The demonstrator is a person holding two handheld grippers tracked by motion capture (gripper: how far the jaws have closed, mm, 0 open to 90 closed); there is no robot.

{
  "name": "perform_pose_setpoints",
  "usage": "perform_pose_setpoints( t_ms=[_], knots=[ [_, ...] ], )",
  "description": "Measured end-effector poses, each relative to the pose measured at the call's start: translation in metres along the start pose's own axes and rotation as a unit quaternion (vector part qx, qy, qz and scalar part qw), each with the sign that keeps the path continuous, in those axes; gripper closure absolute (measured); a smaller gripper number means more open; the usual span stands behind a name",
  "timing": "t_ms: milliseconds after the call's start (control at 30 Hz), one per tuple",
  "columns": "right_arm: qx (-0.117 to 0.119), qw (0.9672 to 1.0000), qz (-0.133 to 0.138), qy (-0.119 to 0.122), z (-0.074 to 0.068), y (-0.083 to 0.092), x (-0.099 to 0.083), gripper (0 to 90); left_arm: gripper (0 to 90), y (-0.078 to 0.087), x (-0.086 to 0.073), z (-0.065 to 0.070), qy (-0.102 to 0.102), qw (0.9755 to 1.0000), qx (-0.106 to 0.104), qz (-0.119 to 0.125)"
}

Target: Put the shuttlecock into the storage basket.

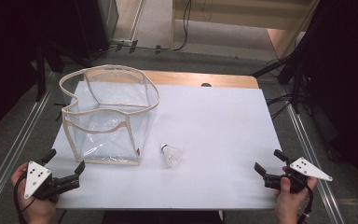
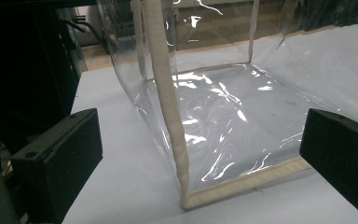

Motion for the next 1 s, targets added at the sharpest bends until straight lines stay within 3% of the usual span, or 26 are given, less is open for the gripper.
perform_pose_setpoints(
  t_ms=[200, 367, 633, 1000],
  knots=[
    [0.006, 1.0, -0.002, 0.001, -0.004, -0.004, 0.004, 0.0, 0.0, 0.001, 0.0, 0.001, -0.005, 0.9999, 0.009, 0.006],
    [0.011, 0.9997, -0.002, 0.022, -0.017, -0.006, 0.013, 0.0, 0.0, 0.001, 0.0, 0.0, -0.003, 0.9999, 0.011, 0.007],
    [0.014, 0.9994, -0.01, 0.029, -0.031, -0.009, 0.021, 0.0, 0.0, 0.0, 0.0, 0.001, -0.002, 0.9999, 0.01, 0.008],
    [0.021, 0.9991, -0.006, 0.036, -0.045, -0.01, 0.03, 0.0, 0.0, 0.0, 0.0, 0.0, 0.002, 1.0, -0.007, 0.003]
  ],
)
Point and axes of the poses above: each handheld gripper's, and its own axes: y roughly backward along the jaws, x roughly out of its top, z roughly to its right, the point moved 6 cm from there along -y, roughly forward along the jaws, and after that the axes turned 10 degrees about -z, right-handed, at the moved point
